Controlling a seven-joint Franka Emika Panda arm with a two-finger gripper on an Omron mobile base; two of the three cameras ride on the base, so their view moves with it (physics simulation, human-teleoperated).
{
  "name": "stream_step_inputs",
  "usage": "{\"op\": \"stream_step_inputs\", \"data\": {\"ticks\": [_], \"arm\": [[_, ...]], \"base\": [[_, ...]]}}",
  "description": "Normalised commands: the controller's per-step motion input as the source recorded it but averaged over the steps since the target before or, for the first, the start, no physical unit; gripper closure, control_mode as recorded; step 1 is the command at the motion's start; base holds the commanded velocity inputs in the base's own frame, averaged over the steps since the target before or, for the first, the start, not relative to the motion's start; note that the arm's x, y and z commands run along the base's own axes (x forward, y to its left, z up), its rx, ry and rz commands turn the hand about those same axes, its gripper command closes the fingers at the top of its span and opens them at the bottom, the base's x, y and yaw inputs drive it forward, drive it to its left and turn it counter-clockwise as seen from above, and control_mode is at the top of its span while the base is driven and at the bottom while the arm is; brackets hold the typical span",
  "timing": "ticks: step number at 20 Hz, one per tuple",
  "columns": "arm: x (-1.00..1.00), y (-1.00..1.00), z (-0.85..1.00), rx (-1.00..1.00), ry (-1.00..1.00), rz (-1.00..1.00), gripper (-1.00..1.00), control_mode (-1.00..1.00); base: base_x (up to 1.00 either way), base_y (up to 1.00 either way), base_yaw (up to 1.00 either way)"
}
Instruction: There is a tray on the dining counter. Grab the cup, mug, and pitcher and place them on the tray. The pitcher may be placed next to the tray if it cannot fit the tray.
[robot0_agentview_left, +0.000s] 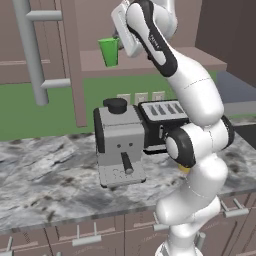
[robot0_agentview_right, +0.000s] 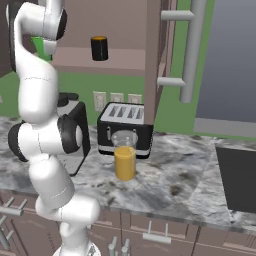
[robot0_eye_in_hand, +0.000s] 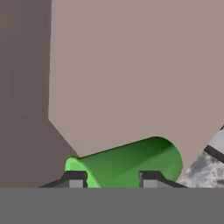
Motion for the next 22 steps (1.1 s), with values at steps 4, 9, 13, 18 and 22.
{"op": "stream_step_inputs", "data": {"ticks": [4,9,13,18,22], "arm": [[-0.49,-0.40,-0.35,0.03,0.00,0.00,1.00,-1.00],[-0.62,-0.46,-0.26,0.05,-0.02,-0.02,1.00,-1.00],[-0.81,-0.59,-0.03,0.05,-0.04,-0.01,1.00,-1.00],[-0.92,-0.59,0.00,0.02,-0.04,-0.03,1.00,-1.00],[-0.95,-0.55,0.00,0.00,0.00,-0.03,1.00,-1.00]], "base": [[0.00,0.00,0.00],[0.00,0.00,0.00],[0.00,0.00,0.00],[0.00,0.00,0.00],[0.00,0.00,0.00]]}}
